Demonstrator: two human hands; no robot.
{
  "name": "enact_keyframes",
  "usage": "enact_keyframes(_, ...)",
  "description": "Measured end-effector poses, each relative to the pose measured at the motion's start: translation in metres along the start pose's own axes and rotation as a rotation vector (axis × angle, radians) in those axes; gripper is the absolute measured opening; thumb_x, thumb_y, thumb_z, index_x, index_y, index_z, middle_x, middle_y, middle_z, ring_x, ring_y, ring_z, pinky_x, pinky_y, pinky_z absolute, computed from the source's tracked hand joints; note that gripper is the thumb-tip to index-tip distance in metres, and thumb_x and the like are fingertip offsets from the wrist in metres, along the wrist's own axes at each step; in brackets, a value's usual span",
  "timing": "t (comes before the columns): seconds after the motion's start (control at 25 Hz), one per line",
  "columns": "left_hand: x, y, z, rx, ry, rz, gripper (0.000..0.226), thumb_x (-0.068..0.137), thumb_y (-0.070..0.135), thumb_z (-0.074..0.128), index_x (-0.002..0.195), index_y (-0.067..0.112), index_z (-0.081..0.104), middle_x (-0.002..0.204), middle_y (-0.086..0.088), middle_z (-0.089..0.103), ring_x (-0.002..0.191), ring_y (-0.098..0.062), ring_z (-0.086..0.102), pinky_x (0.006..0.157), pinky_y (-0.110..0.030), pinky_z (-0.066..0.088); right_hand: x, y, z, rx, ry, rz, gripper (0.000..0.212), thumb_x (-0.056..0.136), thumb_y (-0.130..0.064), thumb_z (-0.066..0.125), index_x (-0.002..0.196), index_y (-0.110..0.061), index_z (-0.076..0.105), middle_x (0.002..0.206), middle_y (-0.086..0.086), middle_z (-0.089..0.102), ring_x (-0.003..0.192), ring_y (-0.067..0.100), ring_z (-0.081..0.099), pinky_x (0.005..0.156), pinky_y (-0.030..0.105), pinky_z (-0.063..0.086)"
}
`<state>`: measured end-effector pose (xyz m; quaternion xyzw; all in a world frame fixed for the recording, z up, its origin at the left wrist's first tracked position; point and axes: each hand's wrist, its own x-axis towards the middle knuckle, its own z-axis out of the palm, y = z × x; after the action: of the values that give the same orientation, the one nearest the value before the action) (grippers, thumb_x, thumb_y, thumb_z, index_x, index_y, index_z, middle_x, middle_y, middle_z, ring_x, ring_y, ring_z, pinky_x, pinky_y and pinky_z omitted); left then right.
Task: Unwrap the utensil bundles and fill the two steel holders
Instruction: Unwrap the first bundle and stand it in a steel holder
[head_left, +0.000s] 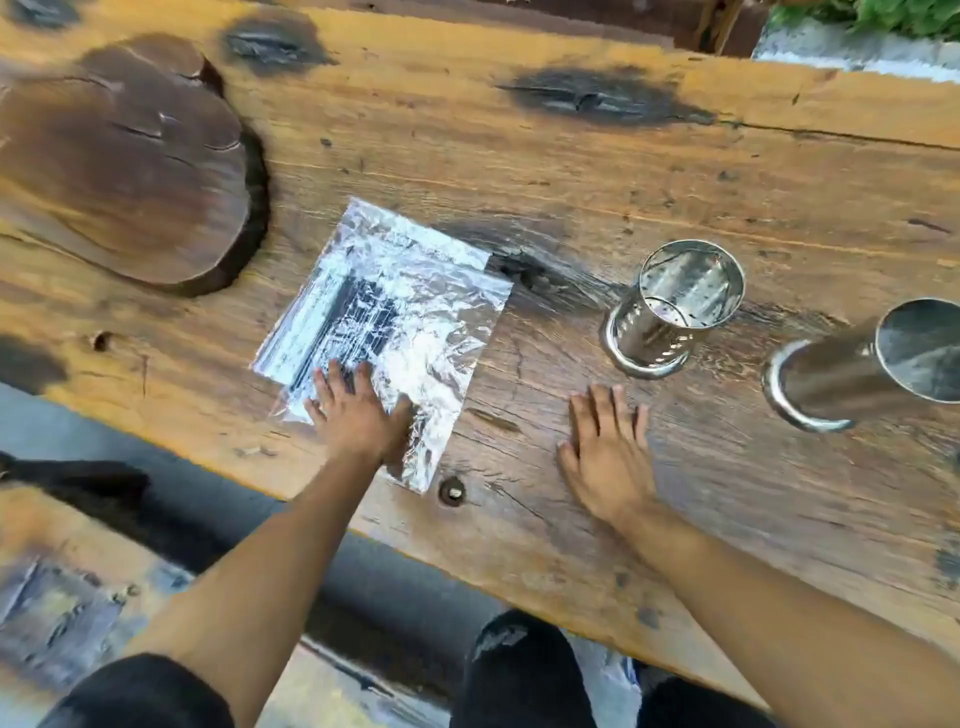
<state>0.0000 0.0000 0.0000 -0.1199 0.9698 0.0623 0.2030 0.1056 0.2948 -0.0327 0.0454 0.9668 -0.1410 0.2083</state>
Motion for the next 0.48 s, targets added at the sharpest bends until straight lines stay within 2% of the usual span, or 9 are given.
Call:
enact_keyframes(0.16, 0.055, -0.009, 0.006, 0.090, 0.063, 0.082, 0.089, 0.094, 0.072, 0.032, 0.164, 0.026, 0.001, 0.171, -0.015, -0.008, 0.157, -0.037, -0.013, 0.124, -0.062, -0.004, 0.011, 0.001, 0.020, -0.108, 0.104, 0.070, 0.070, 0.102, -0.051, 0.020, 0.163, -0.018, 0.011, 0.170, 0.010, 0.005, 0.157, 0.035, -0.006, 0.123, 0.057, -0.007)
enact_keyframes(0.36, 0.056, -0.003, 0.025, 0.119, 0.123, 0.180, 0.089, 0.093, 0.070, 0.033, 0.164, 0.022, 0.007, 0.171, -0.016, 0.001, 0.158, -0.037, -0.007, 0.123, -0.065, -0.002, 0.014, 0.001, 0.027, -0.095, 0.129, 0.073, 0.070, 0.101, -0.049, 0.030, 0.162, -0.017, 0.018, 0.170, 0.011, 0.011, 0.157, 0.035, -0.001, 0.124, 0.060, 0.001)
enact_keyframes(0.48, 0.032, 0.001, 0.035, 0.122, 0.101, 0.264, 0.089, 0.091, 0.069, 0.037, 0.163, 0.022, 0.014, 0.171, -0.015, 0.005, 0.158, -0.037, -0.001, 0.123, -0.065, 0.002, 0.013, 0.004, 0.026, -0.046, 0.145, 0.056, 0.069, 0.102, -0.050, 0.034, 0.162, -0.018, 0.021, 0.169, 0.009, 0.014, 0.157, 0.033, 0.002, 0.125, 0.057, -0.001)
